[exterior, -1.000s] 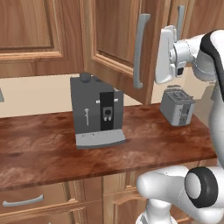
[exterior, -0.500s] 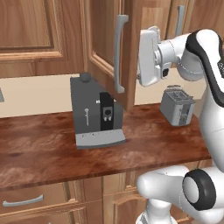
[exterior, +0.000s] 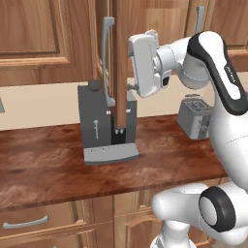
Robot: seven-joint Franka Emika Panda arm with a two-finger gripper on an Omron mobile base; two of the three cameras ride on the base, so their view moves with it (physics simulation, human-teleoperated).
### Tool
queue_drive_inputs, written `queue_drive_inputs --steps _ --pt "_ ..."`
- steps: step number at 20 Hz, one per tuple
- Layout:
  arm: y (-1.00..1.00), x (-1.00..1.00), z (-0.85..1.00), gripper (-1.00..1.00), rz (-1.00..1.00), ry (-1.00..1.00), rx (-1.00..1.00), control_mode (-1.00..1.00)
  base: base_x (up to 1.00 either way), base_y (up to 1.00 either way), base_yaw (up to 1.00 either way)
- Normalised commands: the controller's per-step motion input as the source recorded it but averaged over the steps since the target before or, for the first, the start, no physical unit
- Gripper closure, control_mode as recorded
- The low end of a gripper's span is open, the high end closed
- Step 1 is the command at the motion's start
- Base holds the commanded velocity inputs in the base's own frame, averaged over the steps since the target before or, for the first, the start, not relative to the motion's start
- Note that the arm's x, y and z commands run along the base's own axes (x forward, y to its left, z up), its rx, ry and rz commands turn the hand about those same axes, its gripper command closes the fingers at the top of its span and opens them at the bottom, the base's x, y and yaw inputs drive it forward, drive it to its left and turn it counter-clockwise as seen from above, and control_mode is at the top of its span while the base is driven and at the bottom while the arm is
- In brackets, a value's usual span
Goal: Move the bowls from the cabinet to the plates on the dining table.
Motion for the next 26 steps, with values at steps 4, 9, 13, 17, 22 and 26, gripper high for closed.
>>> queue_drive_inputs --steps 4,9,13,17,22,26 --pt "0.27 0.00 0.00 -1.00 0.06 0.00 0.00 -1.00 0.00 0.00 0.00" --pt "0.31 0.00 0.00 -1.00 0.07 0.00 0.00 -1.00 0.00 0.00 0.00" --pt "0.39 0.00 -0.06 -1.00 0.07 0.00 0.00 -1.00 0.00 0.00 0.00" --pt "0.21 0.01 -0.06 -1.00 0.06 0.00 0.00 -1.00 0.00 0.00 0.00" --pt "-0.42 -0.01 -0.03 -1.00 0.00 -0.05 0.00 -1.00 0.00 0.00 0.00" --pt "-0.58 -0.14 0.00 -1.00 0.00 -0.12 0.00 -1.00 0.00 0.00 0.00"
